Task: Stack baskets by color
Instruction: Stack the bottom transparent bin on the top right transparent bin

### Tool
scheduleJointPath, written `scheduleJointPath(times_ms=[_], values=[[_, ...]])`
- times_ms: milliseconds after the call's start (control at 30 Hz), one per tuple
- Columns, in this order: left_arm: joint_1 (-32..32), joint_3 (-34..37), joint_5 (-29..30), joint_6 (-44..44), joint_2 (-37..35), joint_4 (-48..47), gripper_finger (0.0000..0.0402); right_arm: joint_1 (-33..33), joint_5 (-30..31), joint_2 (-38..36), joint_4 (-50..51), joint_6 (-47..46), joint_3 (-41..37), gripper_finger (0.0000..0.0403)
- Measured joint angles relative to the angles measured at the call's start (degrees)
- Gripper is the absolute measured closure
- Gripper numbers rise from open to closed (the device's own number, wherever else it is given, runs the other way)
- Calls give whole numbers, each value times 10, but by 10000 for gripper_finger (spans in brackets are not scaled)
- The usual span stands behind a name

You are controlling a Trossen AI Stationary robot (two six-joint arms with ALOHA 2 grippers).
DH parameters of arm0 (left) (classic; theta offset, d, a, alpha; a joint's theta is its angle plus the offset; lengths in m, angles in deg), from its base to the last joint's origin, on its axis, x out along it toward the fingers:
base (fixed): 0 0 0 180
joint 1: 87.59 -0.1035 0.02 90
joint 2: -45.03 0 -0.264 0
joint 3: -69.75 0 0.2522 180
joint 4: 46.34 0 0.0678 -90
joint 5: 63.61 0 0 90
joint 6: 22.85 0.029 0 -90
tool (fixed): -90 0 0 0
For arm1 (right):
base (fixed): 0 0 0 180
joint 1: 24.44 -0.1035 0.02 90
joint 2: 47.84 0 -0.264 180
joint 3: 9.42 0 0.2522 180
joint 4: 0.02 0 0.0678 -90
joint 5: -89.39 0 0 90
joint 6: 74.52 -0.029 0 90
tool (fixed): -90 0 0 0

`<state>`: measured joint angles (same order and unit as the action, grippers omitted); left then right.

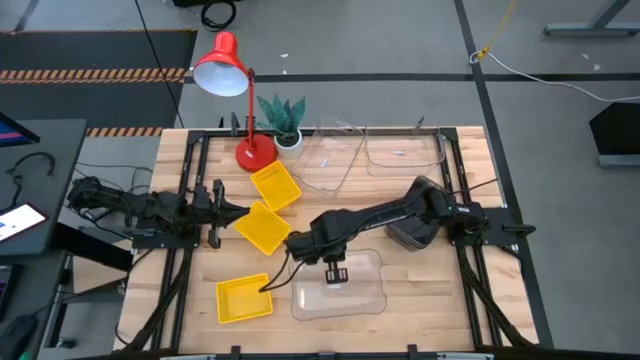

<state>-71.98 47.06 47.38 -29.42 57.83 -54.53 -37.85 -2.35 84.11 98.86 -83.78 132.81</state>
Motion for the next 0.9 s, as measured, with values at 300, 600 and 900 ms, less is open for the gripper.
scheduleJointPath(times_ms=[300, 600, 900], values=[[0, 0, 0, 2, 0, -4, 377, 37, 50, -91, 39, 54, 0, 400], [0, 0, 0, 51, 0, -5, 385, 130, 69, -182, 49, 156, 0, 400], [0, 0, 0, 92, 0, 1, 375, 237, 66, -228, 49, 258, 0, 400]])
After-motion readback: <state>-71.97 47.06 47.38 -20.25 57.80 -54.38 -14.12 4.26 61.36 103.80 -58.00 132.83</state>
